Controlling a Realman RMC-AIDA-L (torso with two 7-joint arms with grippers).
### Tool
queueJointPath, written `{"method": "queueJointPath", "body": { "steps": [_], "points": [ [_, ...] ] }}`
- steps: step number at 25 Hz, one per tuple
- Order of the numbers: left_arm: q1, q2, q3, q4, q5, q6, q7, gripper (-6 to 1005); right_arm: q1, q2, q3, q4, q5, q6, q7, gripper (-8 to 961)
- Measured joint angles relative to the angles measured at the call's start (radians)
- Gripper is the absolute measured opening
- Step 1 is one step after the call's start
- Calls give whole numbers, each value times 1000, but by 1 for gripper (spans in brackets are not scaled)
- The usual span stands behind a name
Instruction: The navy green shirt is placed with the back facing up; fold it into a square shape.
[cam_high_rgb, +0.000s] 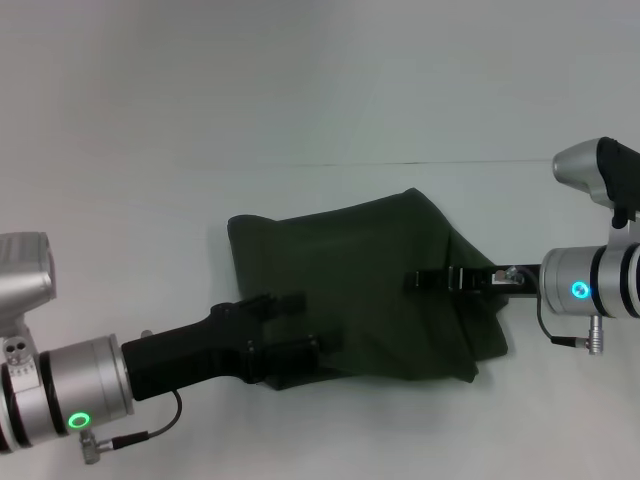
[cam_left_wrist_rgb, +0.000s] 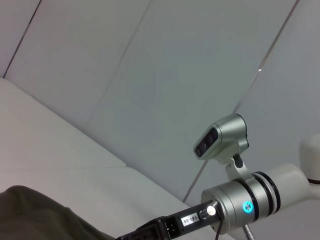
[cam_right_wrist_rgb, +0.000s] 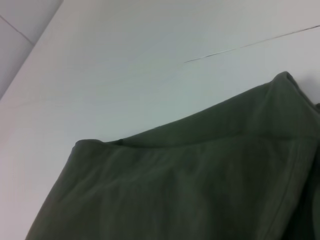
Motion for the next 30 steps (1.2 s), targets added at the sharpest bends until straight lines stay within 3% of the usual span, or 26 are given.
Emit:
{"method": "queueJointPath", "body": {
  "steps": [14,25,30],
  "points": [
    [1,0,-6,0,2,0,-1,922,-17,0,4,4,0,22,5,512],
    [0,0,-7,0,2,-2,-1,922,-8,16,4,3,0,39,-4,447],
    [2,0,-8,-2,2,-3,-1,922,-5,20,2,-4,0,44,-11,336]
  ]
}}
